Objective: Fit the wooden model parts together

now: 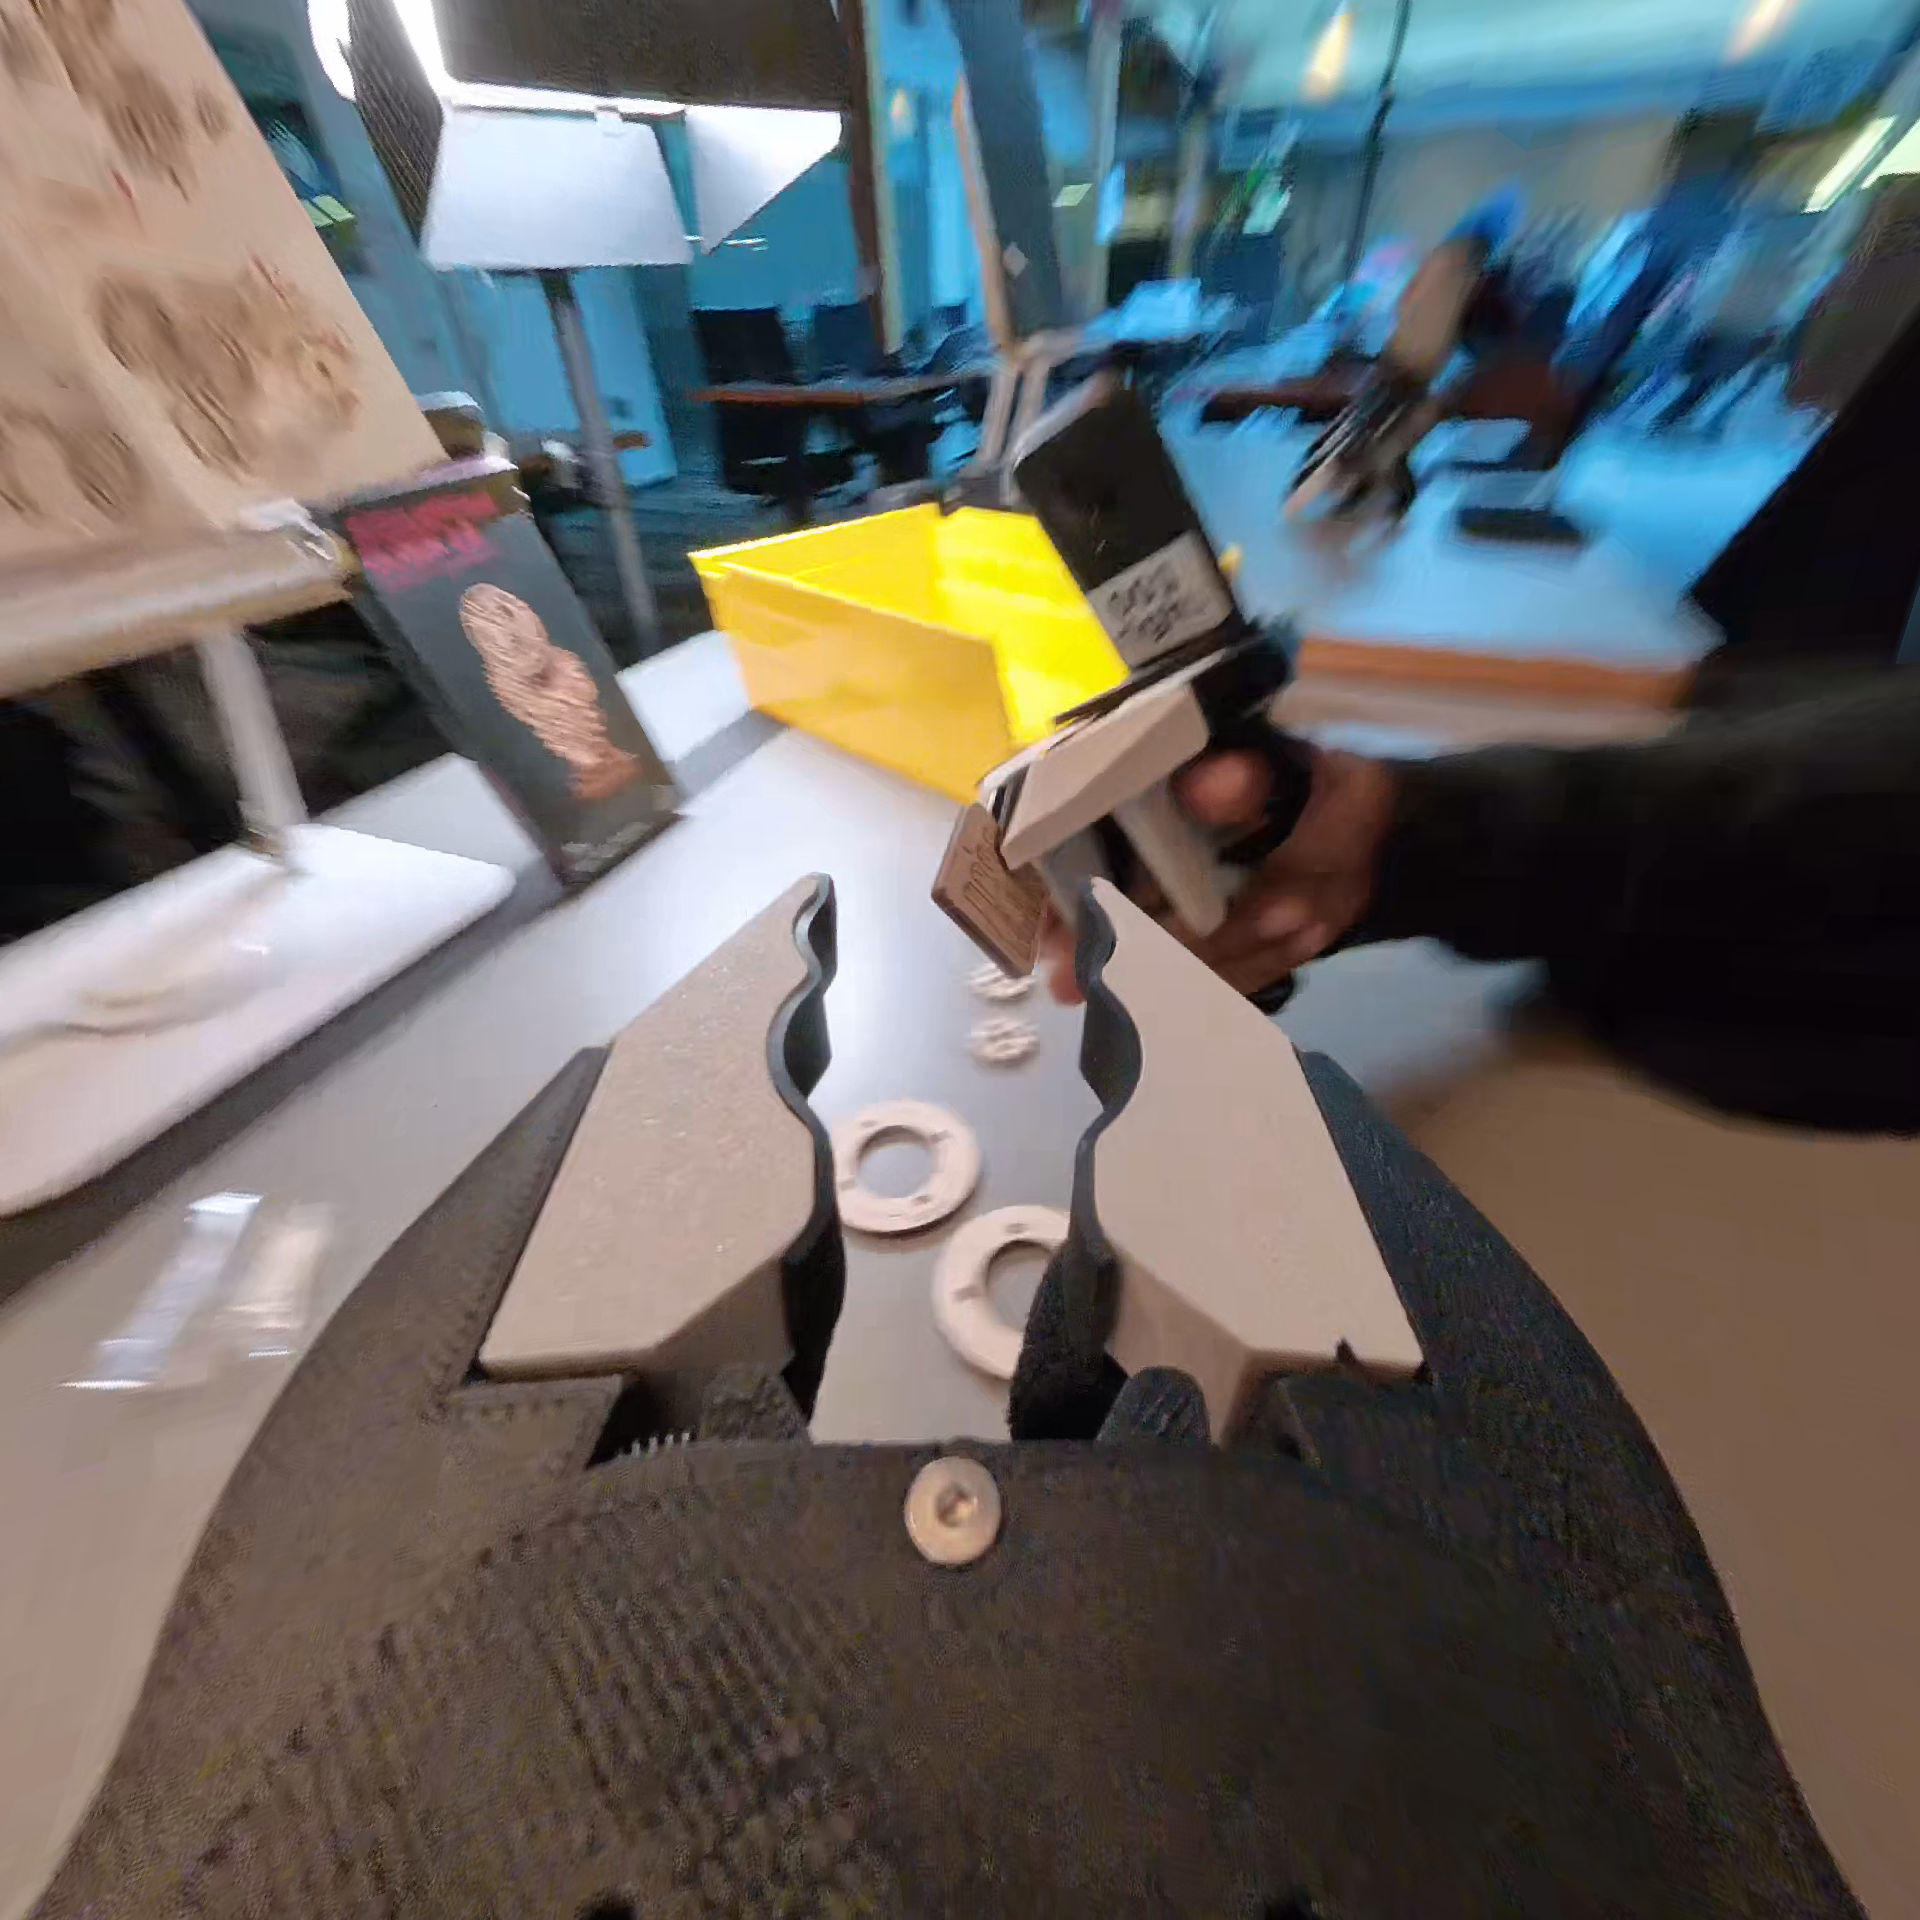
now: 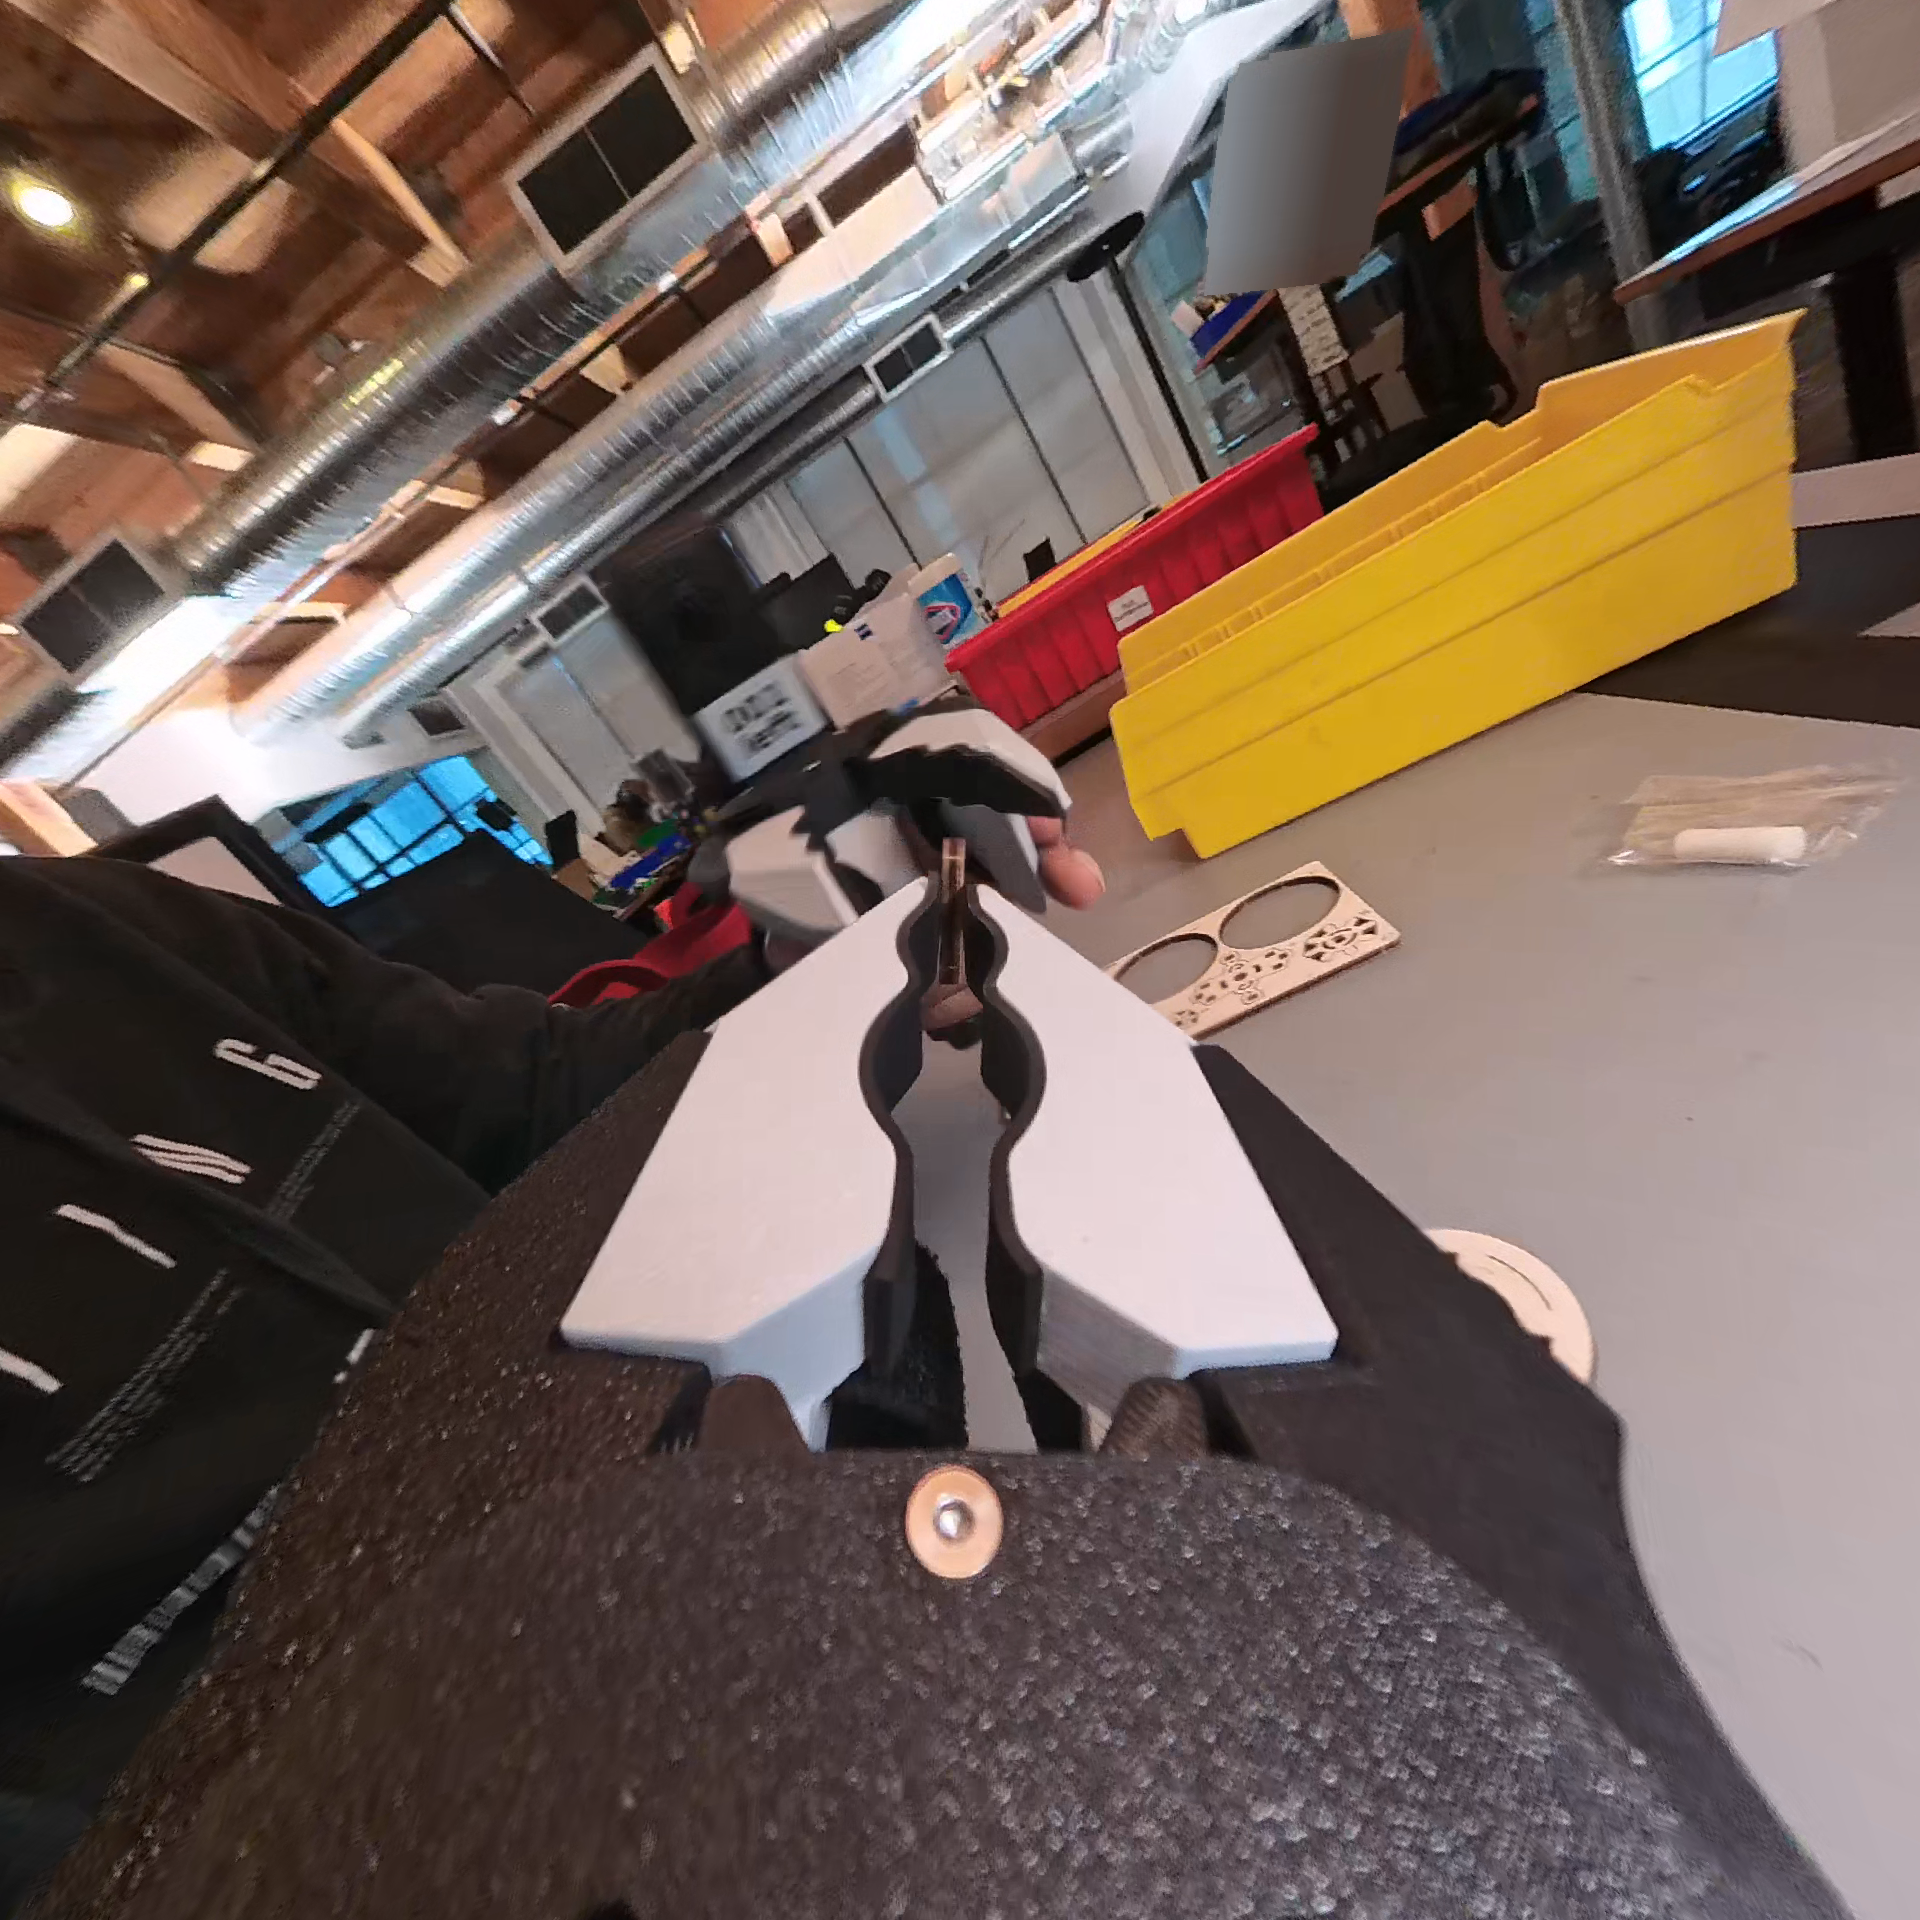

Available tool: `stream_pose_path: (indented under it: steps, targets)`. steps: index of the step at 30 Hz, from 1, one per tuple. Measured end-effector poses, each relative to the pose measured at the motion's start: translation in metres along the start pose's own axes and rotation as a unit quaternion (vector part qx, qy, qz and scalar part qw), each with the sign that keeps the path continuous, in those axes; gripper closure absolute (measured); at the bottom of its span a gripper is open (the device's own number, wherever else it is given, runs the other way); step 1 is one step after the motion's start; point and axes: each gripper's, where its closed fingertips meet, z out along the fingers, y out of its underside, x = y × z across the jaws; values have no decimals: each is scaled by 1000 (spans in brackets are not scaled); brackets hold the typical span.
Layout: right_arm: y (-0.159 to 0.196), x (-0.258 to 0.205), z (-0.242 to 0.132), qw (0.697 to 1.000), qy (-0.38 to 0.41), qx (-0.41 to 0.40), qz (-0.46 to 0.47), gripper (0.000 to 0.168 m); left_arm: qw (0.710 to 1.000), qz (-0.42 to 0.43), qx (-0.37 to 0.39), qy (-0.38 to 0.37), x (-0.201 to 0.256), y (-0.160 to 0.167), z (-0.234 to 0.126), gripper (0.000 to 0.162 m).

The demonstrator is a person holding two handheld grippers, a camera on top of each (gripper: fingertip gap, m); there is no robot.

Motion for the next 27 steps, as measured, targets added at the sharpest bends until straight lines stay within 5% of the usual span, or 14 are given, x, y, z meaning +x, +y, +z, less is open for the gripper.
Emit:
stream_pose_path:
  steps: [3,7,18,27]
  targets:
    - [4,-3,2,1000,-11,-10,1,168,981,-167,13,95,7,-3,-4,127]
    - [5,-3,3,1000,-9,-13,-2,168,968,-220,14,118,9,-1,-3,158]
    - [7,7,1,1000,15,-20,-2,167,927,-350,-5,137,4,7,-1,160]
    - [14,16,1,994,71,-62,-61,167,933,-342,-38,107,1,16,1,160]
